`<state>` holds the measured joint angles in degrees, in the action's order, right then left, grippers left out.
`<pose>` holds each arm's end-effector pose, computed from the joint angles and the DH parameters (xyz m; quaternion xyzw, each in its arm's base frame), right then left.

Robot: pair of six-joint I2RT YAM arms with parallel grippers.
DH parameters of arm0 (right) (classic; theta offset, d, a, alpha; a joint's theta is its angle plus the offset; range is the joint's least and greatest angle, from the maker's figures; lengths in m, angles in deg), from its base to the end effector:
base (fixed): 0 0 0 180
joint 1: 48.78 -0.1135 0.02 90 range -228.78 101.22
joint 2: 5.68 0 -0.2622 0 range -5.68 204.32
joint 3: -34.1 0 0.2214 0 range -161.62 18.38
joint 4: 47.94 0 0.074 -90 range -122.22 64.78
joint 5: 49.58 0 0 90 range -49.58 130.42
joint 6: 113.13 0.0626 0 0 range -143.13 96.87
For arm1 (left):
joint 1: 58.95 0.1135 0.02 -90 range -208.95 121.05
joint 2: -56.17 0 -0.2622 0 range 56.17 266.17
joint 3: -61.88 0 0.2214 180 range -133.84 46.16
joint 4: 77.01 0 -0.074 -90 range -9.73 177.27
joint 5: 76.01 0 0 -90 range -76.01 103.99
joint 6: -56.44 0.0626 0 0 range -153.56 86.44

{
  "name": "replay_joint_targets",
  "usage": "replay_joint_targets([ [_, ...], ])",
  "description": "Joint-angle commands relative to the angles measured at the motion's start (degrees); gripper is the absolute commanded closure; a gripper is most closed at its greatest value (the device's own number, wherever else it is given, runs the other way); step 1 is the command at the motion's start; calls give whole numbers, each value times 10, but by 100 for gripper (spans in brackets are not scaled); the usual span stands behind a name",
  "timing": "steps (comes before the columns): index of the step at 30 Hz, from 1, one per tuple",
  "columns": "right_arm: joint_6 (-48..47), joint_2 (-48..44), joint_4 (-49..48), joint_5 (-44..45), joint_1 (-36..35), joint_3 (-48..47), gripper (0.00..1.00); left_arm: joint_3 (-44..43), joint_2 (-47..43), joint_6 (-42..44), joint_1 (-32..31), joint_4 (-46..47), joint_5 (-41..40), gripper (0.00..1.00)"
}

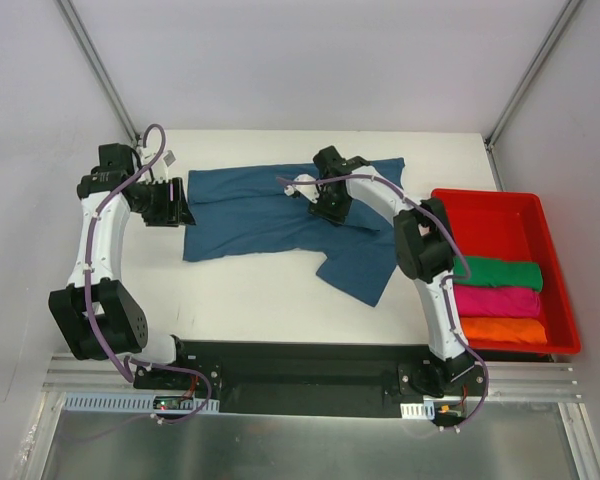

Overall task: Roll the t-shirts
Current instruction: Fold the T-shirt at the center of the board.

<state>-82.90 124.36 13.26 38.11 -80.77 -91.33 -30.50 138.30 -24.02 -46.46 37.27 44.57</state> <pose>0.3933 0.2487 0.1719 -0.7047 0.6775 -0.0312 0.2081 0.2749 0.0283 0.3073 0.0545 0.9229 -0.1925 0.3291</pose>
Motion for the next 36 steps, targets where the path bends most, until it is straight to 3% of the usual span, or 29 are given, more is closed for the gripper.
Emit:
replay_joint_targets([
  [1,-4,11,-13,40,-1,-32,58,2,-2,-8,9,-10,14,48],
  [8,7,11,-18,39,-1,-38,86,5,-4,-8,14,-9,13,48],
  [13,27,-9,0,0,-2,-38,98,6,-4,-9,18,-9,14,48],
  [19,55,-37,32,-63,-3,-38,99,7,-4,-10,19,-6,19,48],
  [36,102,-48,31,-120,-3,-72,99,-10,8,-14,20,-5,28,48],
])
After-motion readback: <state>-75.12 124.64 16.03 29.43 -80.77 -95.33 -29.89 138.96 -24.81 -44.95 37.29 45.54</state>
